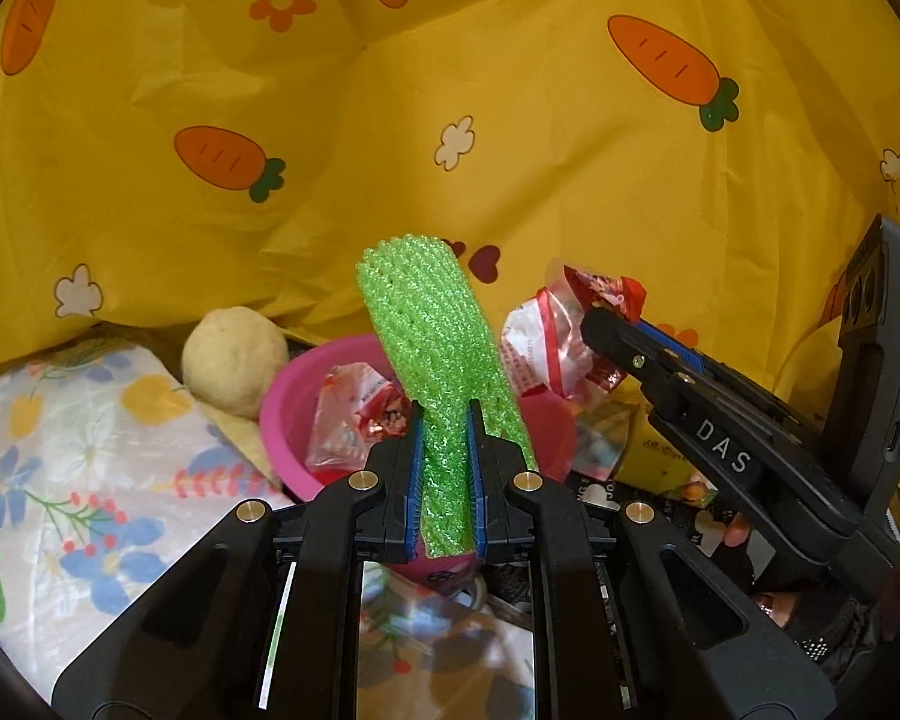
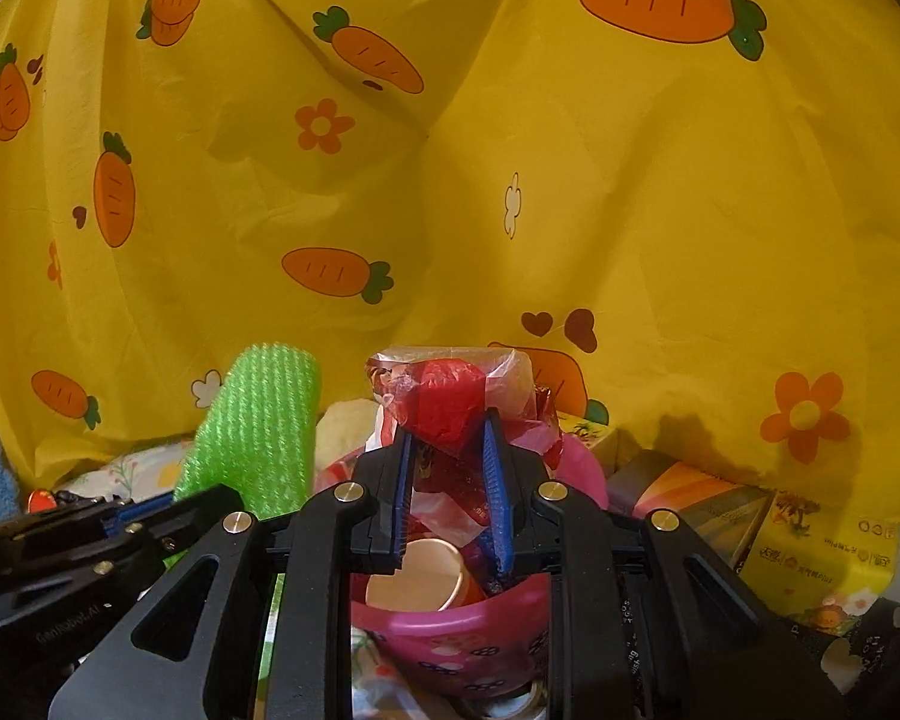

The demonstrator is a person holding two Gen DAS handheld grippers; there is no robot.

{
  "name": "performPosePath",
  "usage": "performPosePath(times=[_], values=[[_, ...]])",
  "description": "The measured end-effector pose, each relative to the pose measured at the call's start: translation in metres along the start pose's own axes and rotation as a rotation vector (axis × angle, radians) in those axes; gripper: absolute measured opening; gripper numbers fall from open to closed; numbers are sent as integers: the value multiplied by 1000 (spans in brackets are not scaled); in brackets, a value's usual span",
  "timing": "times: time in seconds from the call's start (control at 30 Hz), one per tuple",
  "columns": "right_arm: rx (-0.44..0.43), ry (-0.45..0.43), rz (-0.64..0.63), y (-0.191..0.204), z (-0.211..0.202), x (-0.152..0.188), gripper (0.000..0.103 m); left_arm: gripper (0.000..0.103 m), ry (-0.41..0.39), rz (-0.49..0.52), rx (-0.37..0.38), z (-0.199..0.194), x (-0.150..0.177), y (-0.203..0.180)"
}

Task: Collect trash
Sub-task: 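Carry the green sleeve in the left gripper and red wrapper in the right gripper over the bucket, then open the left gripper to drop the green sleeve into the bucket, then open the right gripper to drop the red wrapper into the pink bucket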

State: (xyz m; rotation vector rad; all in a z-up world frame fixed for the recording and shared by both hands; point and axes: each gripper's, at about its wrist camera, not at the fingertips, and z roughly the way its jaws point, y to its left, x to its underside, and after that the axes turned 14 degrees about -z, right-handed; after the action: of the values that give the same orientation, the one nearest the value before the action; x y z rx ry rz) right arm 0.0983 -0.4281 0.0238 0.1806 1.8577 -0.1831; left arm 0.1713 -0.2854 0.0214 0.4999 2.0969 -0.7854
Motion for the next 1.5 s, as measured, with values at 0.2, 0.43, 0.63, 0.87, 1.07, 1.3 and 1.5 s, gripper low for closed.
performPosePath(times=[0.2,0.43,0.63,0.87,1.07,1.3,1.5], values=[[21,22,-2,-7,16,-3,23,12,75,4,12,43,3,-2],[36,43,10,-15,35,-3,23,12,112,-1,4,71,2,0],[48,58,22,-24,46,2,23,12,119,-45,7,86,-7,2],[51,75,12,-26,57,5,25,48,130,-80,-12,94,-9,12],[54,94,13,-27,65,7,26,79,52,-170,-33,74,-15,36],[41,111,4,-19,68,10,46,93,-31,-236,-86,47,-17,56],[52,80,16,-15,55,7,64,97,-77,-248,-128,24,-16,70]])
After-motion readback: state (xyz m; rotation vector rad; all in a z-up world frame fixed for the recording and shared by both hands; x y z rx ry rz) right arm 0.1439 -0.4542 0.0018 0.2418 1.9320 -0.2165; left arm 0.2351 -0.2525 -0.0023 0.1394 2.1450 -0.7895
